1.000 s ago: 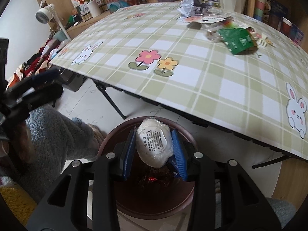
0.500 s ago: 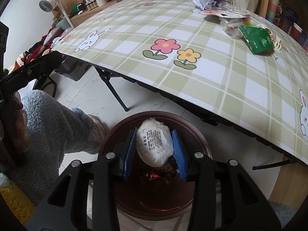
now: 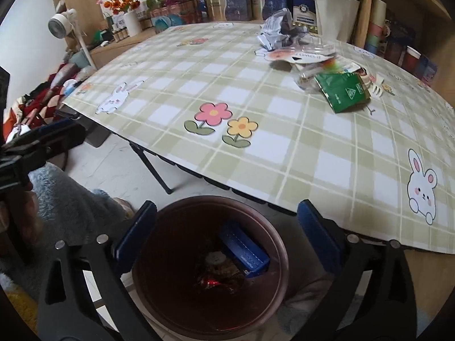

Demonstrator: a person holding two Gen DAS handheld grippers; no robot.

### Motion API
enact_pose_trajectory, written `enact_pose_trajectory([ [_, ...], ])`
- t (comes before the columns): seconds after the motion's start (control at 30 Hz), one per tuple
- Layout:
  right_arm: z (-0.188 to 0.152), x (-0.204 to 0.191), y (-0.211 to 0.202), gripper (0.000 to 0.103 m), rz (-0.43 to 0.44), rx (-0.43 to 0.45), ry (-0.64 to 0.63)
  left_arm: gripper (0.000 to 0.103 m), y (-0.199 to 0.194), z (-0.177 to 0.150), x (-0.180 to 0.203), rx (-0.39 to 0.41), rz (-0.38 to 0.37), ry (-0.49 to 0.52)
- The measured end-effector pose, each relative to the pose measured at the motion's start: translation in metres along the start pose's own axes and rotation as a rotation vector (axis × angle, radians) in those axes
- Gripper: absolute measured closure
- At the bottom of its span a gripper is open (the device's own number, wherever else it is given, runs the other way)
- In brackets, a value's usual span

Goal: Collect trash
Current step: 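Move both tools back over the remaining trash on the table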

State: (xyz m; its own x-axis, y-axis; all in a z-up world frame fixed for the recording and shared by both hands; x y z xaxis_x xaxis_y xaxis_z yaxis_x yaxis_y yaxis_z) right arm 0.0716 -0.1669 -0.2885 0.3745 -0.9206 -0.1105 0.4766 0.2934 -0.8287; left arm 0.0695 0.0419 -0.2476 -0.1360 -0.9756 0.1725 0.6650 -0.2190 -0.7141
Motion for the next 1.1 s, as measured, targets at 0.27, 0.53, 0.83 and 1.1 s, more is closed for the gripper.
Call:
enact_pose_trajectory([
  [0.27,0.012,0.003,-0.018,0.006,-0.013,0.079,0.009,0.006,-0.001,0.002,0.002,0.011,-0.004,0.008],
  [0.53,0.029,0.028,-0.032,0.006,-0.055,0.119,0.077,0.006,-0.003,0.026,0.008,0.036,0.011,0.057],
  [0.83,0.045,0.066,-0.054,0.006,-0.058,0.159,0.156,0.006,-0.008,0.061,0.021,0.098,0.007,0.093],
  [1.1,0.046,0.089,-0.049,0.006,-0.066,0.150,0.217,0.006,0.003,0.072,0.024,0.071,-0.021,0.084],
])
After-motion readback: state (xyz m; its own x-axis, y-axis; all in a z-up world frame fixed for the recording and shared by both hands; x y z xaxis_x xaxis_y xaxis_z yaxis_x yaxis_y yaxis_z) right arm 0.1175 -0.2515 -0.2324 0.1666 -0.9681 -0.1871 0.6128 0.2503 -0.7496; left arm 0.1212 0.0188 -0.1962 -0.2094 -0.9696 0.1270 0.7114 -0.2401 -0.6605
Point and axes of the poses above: each gripper's, at about its wrist camera, not at the fingertips, and y roughly the way its jaws point, x to its right, z to its top, the point moved 4 cm from there along y, roughly the way its jaws point, and after that the axes turned 3 degrees about -x, right-handed, at the moved point
